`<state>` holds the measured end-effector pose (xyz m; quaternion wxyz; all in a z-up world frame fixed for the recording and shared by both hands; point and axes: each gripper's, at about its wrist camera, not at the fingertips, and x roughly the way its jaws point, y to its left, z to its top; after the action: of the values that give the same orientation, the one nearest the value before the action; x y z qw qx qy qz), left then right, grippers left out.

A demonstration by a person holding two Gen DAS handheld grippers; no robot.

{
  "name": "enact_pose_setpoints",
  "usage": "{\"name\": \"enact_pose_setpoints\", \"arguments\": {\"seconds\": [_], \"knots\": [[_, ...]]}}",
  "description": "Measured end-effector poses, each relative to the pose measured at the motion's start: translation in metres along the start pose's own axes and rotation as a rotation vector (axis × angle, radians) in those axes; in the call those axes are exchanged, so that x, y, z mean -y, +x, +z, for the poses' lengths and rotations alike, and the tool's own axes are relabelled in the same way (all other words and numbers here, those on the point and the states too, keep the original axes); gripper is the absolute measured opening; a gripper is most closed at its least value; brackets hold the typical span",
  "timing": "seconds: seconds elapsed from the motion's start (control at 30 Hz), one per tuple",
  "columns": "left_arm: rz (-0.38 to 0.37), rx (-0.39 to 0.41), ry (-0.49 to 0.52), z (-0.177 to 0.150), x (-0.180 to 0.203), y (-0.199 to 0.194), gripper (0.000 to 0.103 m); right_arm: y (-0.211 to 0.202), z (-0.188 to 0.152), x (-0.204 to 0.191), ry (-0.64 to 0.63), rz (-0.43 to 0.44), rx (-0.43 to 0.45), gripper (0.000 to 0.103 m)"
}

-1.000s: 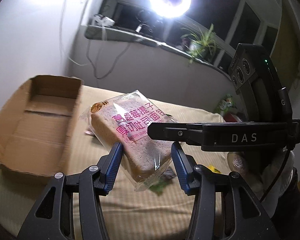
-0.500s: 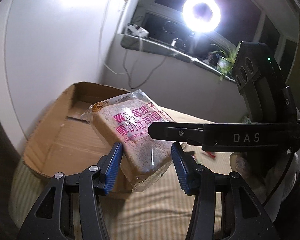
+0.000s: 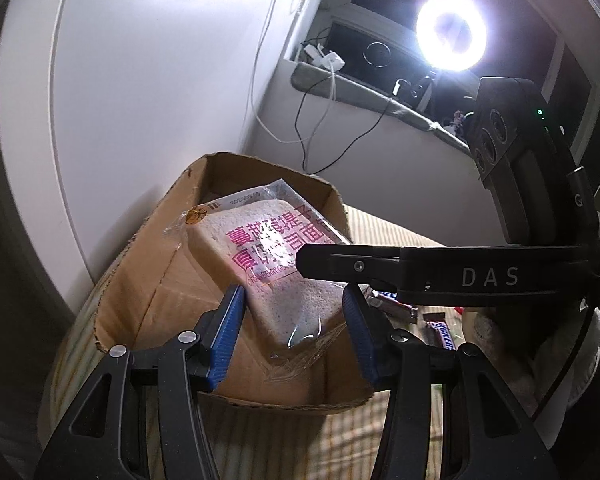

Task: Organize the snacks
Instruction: 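Carry the bread bag into the cardboard box and open both grippers, then move both grippers back over the scattered candies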

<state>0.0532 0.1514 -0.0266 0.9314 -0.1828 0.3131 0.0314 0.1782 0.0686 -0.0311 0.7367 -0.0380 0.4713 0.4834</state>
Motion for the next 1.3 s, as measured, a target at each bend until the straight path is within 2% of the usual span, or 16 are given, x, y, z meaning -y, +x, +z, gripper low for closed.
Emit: {"name": "enact_pose_setpoints", "arguments": {"seconds": [0.33, 0.63, 0.77, 1.03, 1.17, 1.3], "knots": [[0.028, 0.001, 0.01, -0.002, -0.002, -0.005, 0.048, 0.01, 0.002, 0.003, -0.005, -0.028, -0.011, 0.047], [0.05, 0.024, 0.022, -0.004, 0.0, -0.016, 0.048, -0.013, -0.002, 0.002, -0.018, -0.066, 0.033, 0.047], [0.042, 0.026, 0.048, -0.007, 0.007, -0.022, 0.048, -0.028, -0.008, -0.002, -0.042, -0.112, 0.05, 0.047], [0.0, 0.038, 0.082, -0.015, 0.03, -0.03, 0.05, -0.066, -0.034, 0.016, -0.023, -0.185, 0.095, 0.048], [-0.036, 0.012, 0.1, -0.02, 0.043, -0.026, 0.051, -0.089, -0.057, 0.035, 0.006, -0.247, 0.131, 0.06], [-0.075, -0.024, 0.122, -0.029, 0.059, -0.019, 0.051, -0.11, -0.085, 0.058, 0.047, -0.301, 0.14, 0.063]]}}
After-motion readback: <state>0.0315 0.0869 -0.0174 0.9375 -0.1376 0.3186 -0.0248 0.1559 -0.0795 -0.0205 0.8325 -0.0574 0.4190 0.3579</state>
